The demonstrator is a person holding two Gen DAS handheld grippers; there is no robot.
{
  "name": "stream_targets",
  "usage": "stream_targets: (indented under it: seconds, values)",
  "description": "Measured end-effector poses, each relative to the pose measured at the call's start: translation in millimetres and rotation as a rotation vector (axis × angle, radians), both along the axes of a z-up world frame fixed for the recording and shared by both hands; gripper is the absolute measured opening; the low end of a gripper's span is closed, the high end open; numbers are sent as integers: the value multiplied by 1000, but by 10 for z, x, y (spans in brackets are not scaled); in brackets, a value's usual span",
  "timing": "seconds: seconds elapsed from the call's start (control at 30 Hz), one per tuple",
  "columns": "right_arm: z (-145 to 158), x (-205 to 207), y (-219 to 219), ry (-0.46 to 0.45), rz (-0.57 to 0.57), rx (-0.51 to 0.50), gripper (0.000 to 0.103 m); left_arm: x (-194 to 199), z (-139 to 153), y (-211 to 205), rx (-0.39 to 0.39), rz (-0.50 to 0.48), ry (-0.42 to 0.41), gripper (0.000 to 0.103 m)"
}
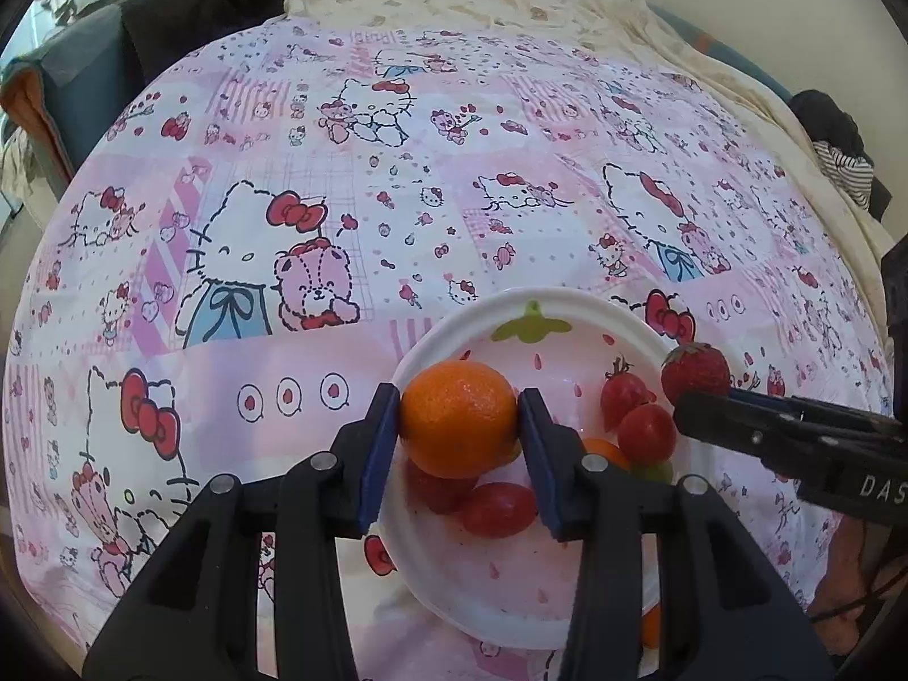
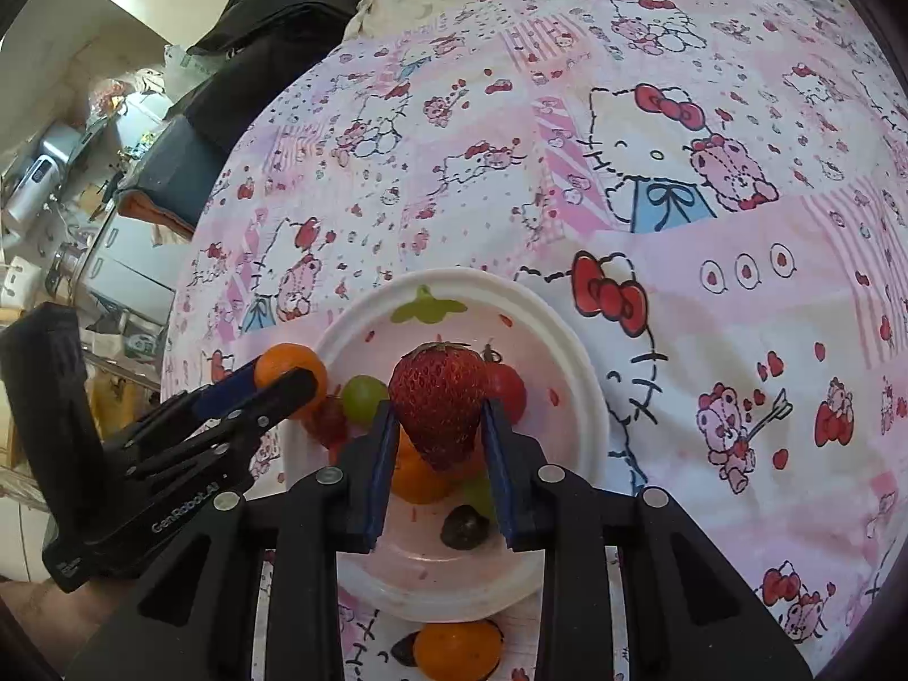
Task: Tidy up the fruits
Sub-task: 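Lower the mandarin onto the plate with the left gripper while the right gripper releases the strawberry there, then lift both open grippers up and away from the plate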
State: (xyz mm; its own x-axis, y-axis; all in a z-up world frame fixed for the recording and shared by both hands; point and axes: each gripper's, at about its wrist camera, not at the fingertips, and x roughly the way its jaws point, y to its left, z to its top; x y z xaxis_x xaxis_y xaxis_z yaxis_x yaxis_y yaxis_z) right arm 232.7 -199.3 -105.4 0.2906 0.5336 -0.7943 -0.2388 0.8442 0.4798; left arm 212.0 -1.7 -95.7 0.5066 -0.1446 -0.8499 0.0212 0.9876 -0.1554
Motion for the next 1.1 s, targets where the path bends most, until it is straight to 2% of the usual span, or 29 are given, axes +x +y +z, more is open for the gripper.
stream_targets:
  seconds: [0.13,0.23,0.3,0.37,0.47,0.73,0.93,1.1]
  values:
    - [10,3,12,3,-2,20,34,-10,24,-4,-21,-5,2,39]
    - [31,20,-25,6,-18,33,37,-28,89,-48,-5,-20,-20,41]
    - [71,16,-57,-15,-28,43,59,-40,122,-80,6,-28,-31,57]
    - [115,14,-93,-31,-47,54,71,-67,153,-114,25,-32,-47,66]
    - [143,28,-113,-30,-54,71,73,-92,183,-142,48,-40,-57,76]
    - [201,1,-72,-51,-43,53,75,-133,233,-125,43,-23,-64,76]
    - [436,-121,-104,-174,-79,-17,82,-220,297,-104,21,14,-69,76]
    - [517,-208,-228,-176,-123,-3,83,-336,456,-99,58,42,-110,76]
